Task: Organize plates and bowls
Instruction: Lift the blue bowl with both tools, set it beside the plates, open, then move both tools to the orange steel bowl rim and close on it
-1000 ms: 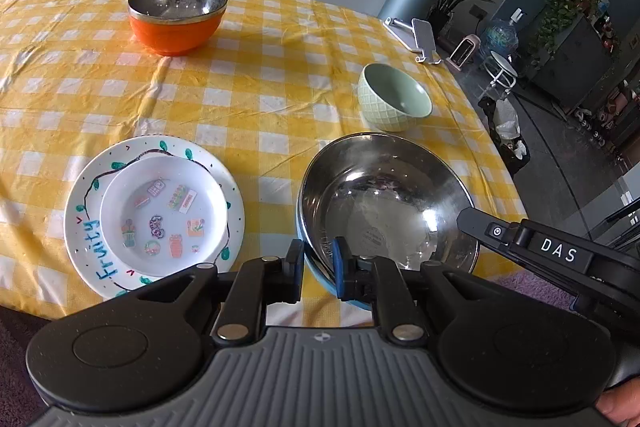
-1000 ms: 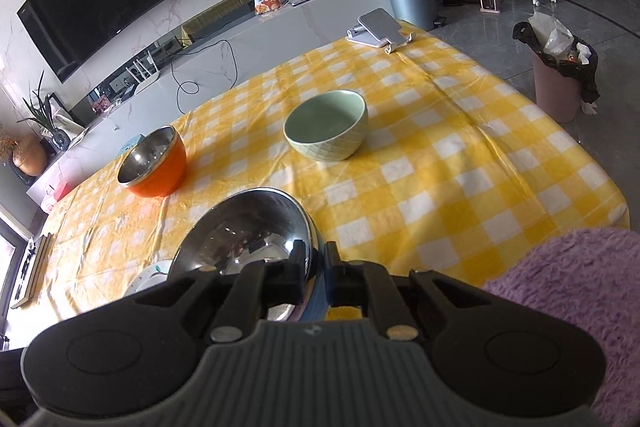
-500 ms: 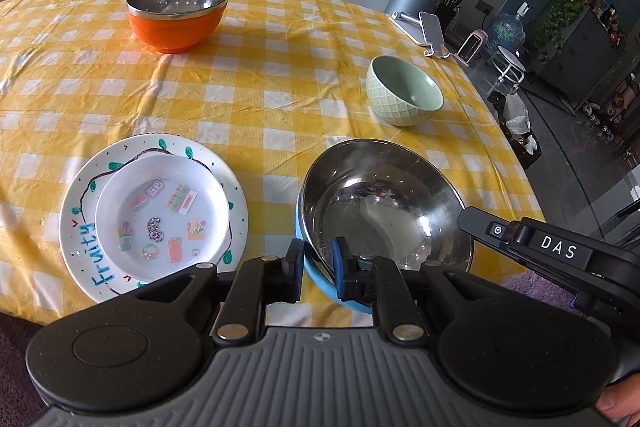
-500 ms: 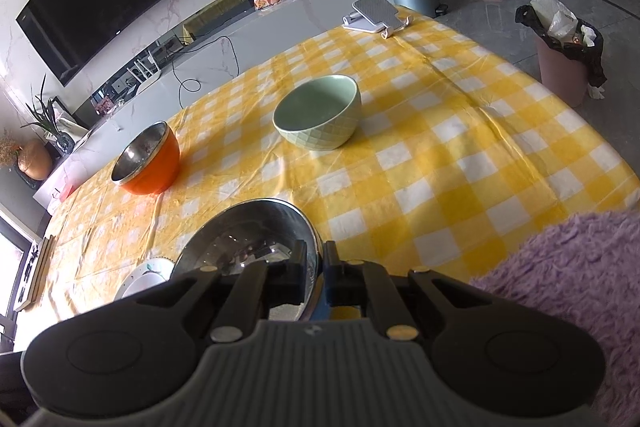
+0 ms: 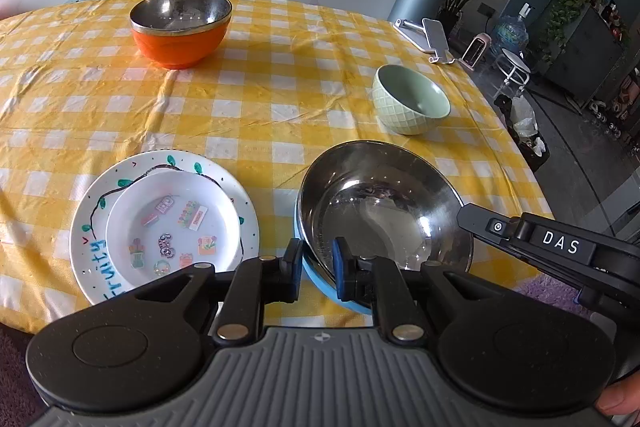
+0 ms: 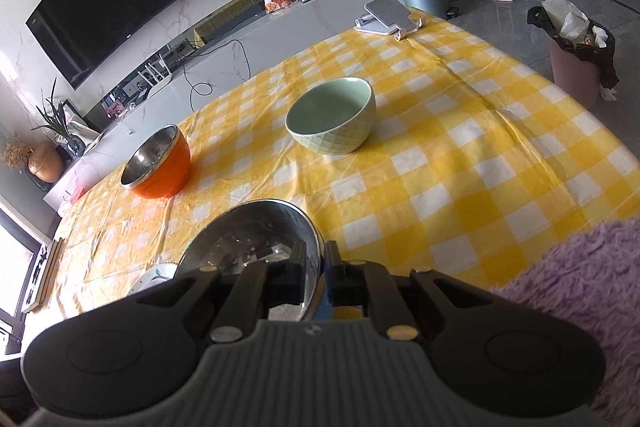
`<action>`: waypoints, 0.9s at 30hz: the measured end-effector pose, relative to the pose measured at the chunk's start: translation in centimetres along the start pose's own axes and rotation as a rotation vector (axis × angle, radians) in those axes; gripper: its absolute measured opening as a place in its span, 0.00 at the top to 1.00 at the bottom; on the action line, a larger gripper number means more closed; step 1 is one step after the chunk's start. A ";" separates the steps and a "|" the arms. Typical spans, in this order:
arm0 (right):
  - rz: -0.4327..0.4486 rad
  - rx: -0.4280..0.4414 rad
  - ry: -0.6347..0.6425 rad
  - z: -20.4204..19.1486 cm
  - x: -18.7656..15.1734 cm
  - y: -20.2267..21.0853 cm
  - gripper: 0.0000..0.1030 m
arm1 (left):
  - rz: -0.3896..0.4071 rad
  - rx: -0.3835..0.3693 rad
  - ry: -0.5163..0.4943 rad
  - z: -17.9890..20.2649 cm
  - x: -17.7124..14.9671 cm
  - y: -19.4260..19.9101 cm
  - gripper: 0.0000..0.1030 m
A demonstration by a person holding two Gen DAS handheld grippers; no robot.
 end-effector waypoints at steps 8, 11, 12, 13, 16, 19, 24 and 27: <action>0.012 0.011 0.002 -0.2 0.1 0.2 0.77 | -0.005 -0.032 0.022 -0.2 0.1 0.0 0.70; 0.032 0.010 0.014 -0.4 0.2 0.5 0.65 | 0.006 -0.053 0.020 0.0 0.4 0.4 0.59; 0.038 0.009 0.016 -0.4 0.3 0.6 0.63 | 0.009 -0.059 0.018 0.0 0.5 0.5 0.55; 0.042 0.008 0.017 -0.4 0.3 0.6 0.58 | 0.013 -0.066 0.016 0.1 0.6 0.7 0.54; 0.056 0.002 0.018 -0.5 0.5 0.9 0.47 | 0.022 -0.077 0.008 0.1 0.9 1.1 0.48; 0.071 -0.011 0.035 -0.7 0.9 1.1 0.36 | 0.032 -0.085 0.002 -0.2 1.4 1.5 0.42; 0.082 -0.042 0.104 -1.9 1.8 1.1 0.27 | 0.060 -0.085 0.000 -1.1 2.9 2.2 0.33; 0.081 -0.043 0.143 -3.1 2.6 0.8 0.26 | 0.076 -0.078 0.009 -2.0 4.0 2.5 0.29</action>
Point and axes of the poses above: each gripper's, at about its wrist camera, not at the fingertips, and y roughly against the way its jaws point, z to its right, x to its top, the point moved 9 cm from there along -y, roughly the way its jaws point, and after that the axes turned 4 degrees about x, right-handed, at the moved point
